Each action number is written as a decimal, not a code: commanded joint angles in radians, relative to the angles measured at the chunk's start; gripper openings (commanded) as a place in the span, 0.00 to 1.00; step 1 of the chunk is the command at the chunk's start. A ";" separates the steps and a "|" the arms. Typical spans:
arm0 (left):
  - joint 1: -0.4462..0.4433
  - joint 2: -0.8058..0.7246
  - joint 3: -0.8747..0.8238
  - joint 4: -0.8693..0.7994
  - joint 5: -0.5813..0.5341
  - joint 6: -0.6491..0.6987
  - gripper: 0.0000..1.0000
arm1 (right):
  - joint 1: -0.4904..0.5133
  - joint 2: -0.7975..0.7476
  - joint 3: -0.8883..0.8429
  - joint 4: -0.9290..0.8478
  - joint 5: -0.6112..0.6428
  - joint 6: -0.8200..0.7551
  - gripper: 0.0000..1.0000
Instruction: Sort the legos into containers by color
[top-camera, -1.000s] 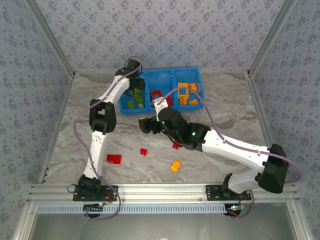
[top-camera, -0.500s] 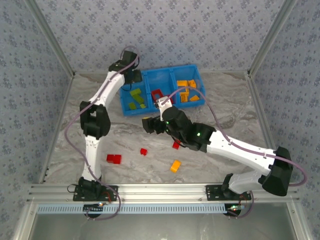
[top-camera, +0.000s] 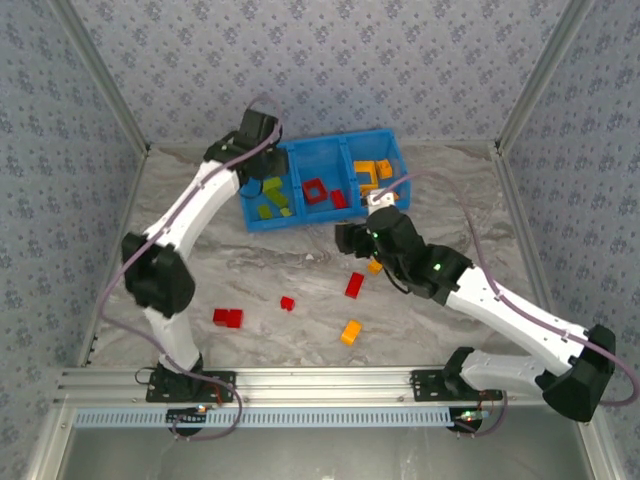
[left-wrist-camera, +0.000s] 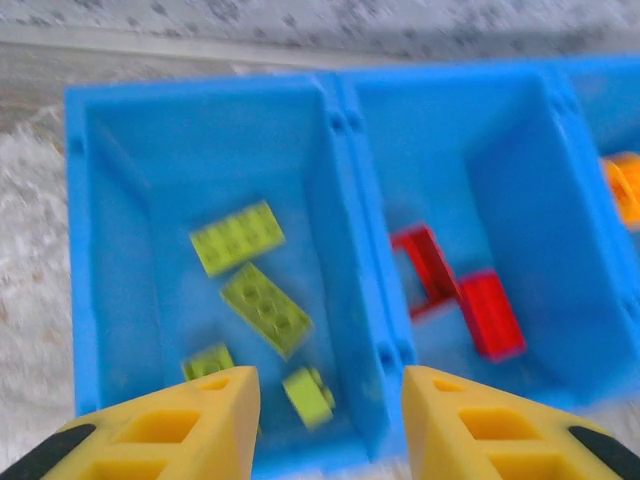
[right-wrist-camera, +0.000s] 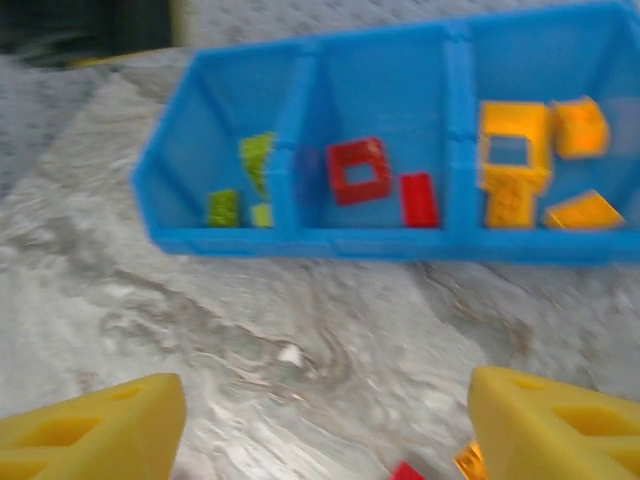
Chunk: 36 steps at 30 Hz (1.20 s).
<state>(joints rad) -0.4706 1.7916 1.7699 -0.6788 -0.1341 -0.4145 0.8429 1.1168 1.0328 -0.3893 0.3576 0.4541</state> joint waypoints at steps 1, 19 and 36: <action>-0.074 -0.246 -0.187 0.070 0.042 -0.023 0.44 | -0.040 -0.014 -0.040 -0.180 0.035 0.103 0.71; -0.583 -0.984 -0.918 0.245 -0.078 -0.187 0.58 | -0.173 0.466 -0.003 -0.242 -0.096 0.718 0.72; -0.597 -0.899 -0.853 0.274 -0.027 -0.148 0.61 | -0.277 0.625 -0.022 -0.057 -0.205 0.679 0.38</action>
<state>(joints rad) -1.0569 0.8833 0.8673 -0.4404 -0.1745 -0.5766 0.5713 1.7309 1.0088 -0.4561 0.1596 1.1305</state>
